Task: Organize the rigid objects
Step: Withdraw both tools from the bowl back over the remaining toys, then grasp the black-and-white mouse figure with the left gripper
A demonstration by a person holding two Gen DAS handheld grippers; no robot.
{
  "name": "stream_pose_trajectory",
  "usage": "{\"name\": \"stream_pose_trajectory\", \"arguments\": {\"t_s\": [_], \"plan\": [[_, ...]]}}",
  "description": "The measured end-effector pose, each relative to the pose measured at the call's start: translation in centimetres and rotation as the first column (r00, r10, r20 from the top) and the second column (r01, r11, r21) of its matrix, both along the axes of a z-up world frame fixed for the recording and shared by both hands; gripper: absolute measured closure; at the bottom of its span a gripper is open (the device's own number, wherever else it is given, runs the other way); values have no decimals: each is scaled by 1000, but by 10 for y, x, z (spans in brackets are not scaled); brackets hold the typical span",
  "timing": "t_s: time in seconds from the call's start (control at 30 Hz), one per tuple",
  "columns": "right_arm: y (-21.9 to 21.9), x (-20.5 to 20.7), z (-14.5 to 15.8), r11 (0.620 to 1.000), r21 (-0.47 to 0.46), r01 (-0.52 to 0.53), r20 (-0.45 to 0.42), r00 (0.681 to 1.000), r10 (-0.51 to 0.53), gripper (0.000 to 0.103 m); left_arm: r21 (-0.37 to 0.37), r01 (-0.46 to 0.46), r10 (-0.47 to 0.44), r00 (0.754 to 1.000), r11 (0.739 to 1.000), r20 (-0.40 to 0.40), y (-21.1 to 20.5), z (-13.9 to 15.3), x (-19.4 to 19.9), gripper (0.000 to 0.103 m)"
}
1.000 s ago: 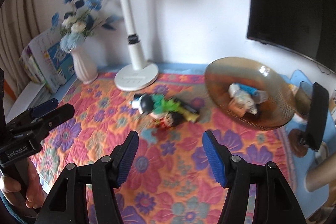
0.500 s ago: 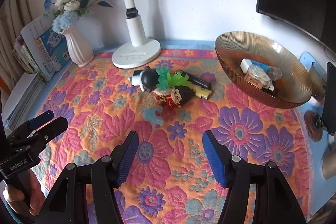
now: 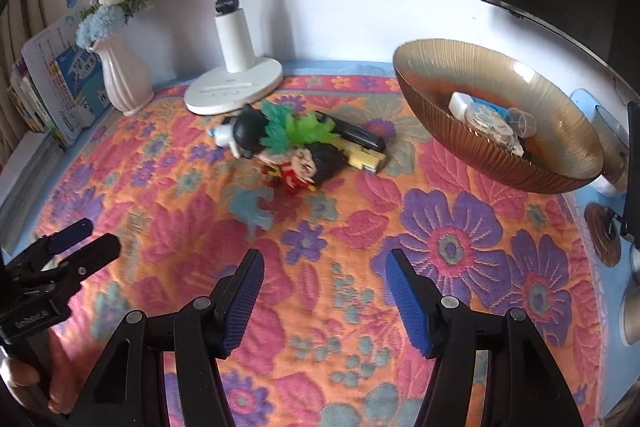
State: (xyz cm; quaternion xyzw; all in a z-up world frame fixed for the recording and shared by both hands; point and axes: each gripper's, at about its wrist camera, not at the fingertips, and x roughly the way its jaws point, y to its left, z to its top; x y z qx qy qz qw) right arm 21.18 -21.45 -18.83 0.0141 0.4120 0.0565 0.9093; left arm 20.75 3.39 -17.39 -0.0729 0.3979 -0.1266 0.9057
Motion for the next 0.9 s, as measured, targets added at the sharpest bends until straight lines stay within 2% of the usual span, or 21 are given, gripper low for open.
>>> {"name": "stream_pose_trajectory", "arguments": {"t_s": [0.1, 0.27, 0.4, 0.5, 0.6, 0.67, 0.8, 0.9], "plan": [[-6, 4, -14, 1000, 13, 6, -26, 1000, -6, 41, 2, 0, 0, 1000, 1000, 8, -1, 0, 0, 15], [-15, 11, -19, 997, 80, 1, -63, 998, 4, 41, 8, 39, -39, 998, 999, -40, -7, -1, 7, 15], [-20, 18, -11, 987, 162, -20, -90, 995, 35, 41, 21, 133, -132, 989, 991, -65, -18, 16, 22, 15], [-16, 26, -7, 973, 228, -38, -113, 992, 65, 41, 55, 245, -242, 969, 968, -49, -30, 35, 41, 15], [-2, 33, -8, 963, 264, -59, -133, 986, 97, 29, 123, 312, -311, 950, 942, -34, -41, 45, 68, 15], [10, 38, -9, 968, 241, -69, -131, 986, 103, 27, 176, 362, -363, 931, 915, -29, -51, 43, 92, 15], [29, 48, -9, 983, 166, -72, -103, 991, 90, 27, 224, 417, -417, 908, 881, -50, -64, 28, 127, 16], [36, 56, -10, 988, 138, -71, -89, 992, 84, 27, 228, 459, -458, 887, 859, -60, -72, 16, 144, 18]]}}
